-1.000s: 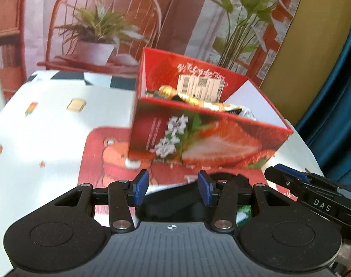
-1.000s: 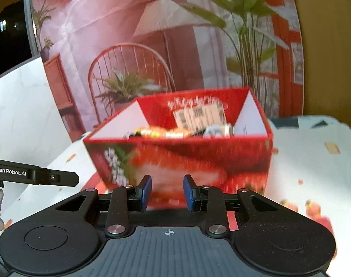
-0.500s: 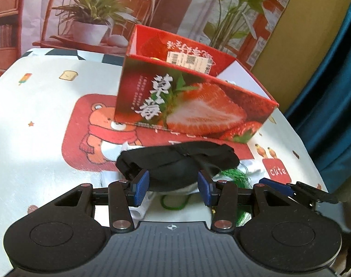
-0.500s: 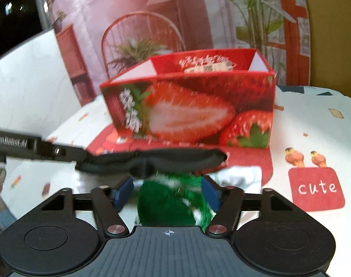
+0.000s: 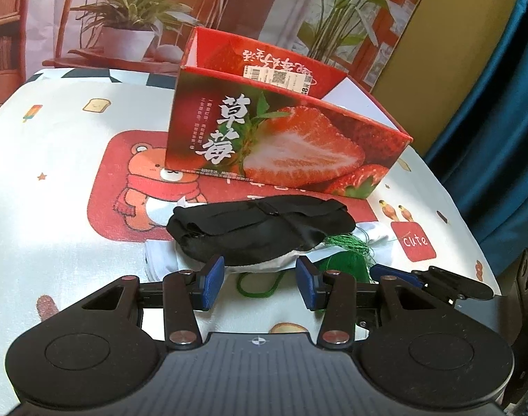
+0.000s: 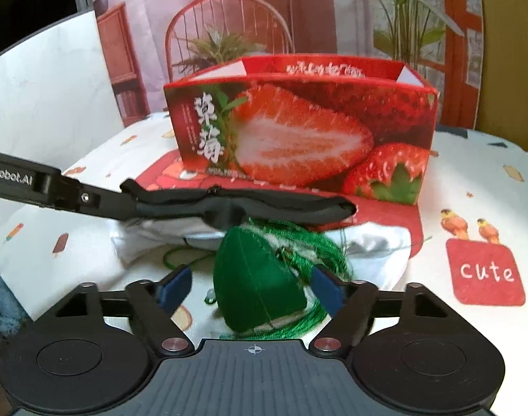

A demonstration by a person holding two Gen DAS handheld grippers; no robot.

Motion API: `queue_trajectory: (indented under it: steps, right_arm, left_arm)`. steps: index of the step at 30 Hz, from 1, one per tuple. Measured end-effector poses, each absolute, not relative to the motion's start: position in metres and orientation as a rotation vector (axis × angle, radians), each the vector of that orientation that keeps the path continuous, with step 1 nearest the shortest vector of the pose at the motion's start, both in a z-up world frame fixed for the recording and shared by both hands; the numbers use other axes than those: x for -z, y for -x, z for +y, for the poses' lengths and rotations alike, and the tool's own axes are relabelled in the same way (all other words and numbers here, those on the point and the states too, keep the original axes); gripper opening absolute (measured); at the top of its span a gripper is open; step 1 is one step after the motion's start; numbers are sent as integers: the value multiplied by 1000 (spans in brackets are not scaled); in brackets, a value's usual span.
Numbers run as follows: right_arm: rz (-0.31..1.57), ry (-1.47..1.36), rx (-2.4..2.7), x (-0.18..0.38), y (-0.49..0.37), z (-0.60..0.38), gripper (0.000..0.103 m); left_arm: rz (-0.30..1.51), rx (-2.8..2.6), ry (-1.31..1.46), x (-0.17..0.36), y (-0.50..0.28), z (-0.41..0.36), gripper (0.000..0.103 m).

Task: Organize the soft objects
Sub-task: 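Close both grippers on the green mesh bag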

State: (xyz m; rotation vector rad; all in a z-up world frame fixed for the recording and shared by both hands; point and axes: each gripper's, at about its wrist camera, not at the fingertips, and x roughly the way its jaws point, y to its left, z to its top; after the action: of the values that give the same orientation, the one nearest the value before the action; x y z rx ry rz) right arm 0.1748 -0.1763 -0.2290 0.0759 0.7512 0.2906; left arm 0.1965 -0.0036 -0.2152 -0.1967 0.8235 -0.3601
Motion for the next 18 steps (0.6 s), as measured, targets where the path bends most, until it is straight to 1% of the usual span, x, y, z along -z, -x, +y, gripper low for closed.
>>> queue_trajectory:
  steps: [7, 10, 11, 12, 18]
  right_arm:
    - [776, -66, -280, 240, -179, -176, 67]
    - [793, -80, -309, 243, -180, -172, 63]
    - [792, -80, -333, 242, -180, -170, 57]
    - [796, -77, -358, 242, -179, -167, 55]
    - [789, -32, -470, 240, -174, -144, 55]
  left_arm:
    - [840, 393, 178, 219, -198, -10, 47]
    - [844, 411, 178, 218, -198, -12, 47]
    - [838, 418, 182, 217, -198, -12, 47]
    - [836, 427, 186, 217, -198, -13, 47]
    - [883, 489, 181, 225, -201, -20, 49]
